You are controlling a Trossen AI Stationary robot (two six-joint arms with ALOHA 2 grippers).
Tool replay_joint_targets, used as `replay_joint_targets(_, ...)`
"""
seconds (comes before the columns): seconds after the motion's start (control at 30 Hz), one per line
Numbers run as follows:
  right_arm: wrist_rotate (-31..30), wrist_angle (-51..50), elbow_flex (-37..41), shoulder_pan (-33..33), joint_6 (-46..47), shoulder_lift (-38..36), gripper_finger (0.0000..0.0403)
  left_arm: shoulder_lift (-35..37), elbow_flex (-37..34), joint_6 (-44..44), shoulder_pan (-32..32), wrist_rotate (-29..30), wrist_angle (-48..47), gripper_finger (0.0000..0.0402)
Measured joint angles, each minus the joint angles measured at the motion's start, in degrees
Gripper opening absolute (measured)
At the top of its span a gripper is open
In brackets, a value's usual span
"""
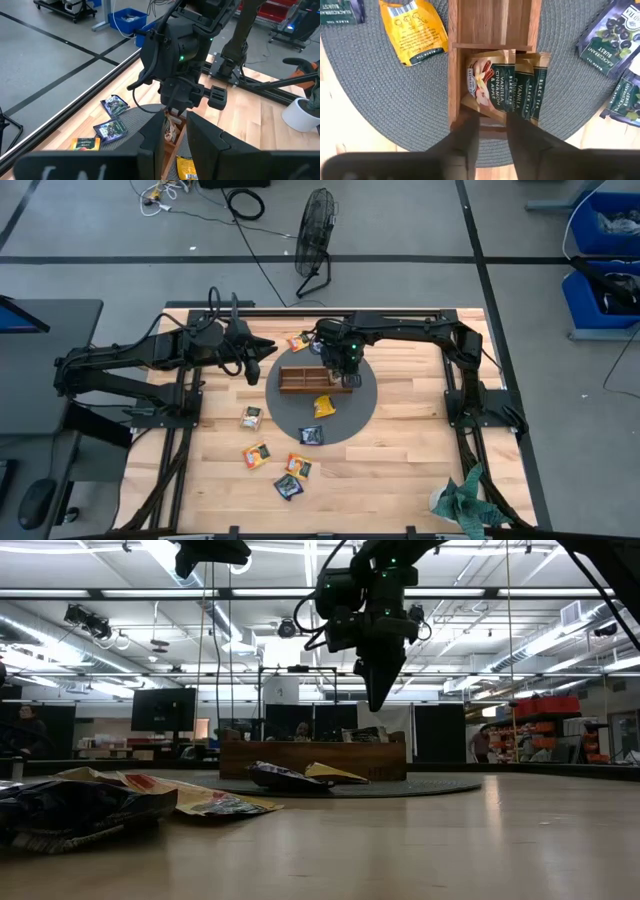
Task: Pick & Place Tea
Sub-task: Put the brown tea bag into the right section of the wooden organizer
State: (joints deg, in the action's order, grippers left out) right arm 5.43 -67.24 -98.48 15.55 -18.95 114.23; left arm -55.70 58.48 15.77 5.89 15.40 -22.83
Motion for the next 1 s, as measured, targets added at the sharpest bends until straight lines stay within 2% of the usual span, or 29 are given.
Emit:
replay_joint_targets(0.13, 0.2, 0.01, 0.07, 0.17, 1.92, -0.87, 0.0136, 0.0, 0.01, 0.0, 0.0, -0.02, 0.0, 0.0083)
replay_joint_targets(0.23, 2.98, 1.08, 0.07, 0.24, 5.38, -1.89, 0.015, 0.0, 0.0, 0.08, 0.0, -0.18, -0.01, 0.0083)
replay_joint_targets(0.37, 7.89, 4.89, 0.07, 0.15, 10.36, -4.08, 0.0148, 0.0, 0.0, 0.33, -0.02, -0.2, -0.07, 0.0083)
replay_joint_targets(0.53, 9.05, 12.3, 0.07, -0.9, 13.9, -7.76, 0.0103, 0.0, 0.02, 0.5, -0.02, -0.2, -0.11, 0.0083)
replay_joint_targets(0.7, 9.12, 15.06, 0.07, -1.91, 14.38, -10.76, 0.0016, 0.0, 0.0, 1.15, -0.02, -2.14, -0.53, 0.0083)
replay_joint_targets(1.0, 6.13, 22.39, 0.07, -5.54, 16.28, -13.66, 0.0005, 0.31, 0.0, 8.02, -1.18, -2.76, -4.41, 0.0083)
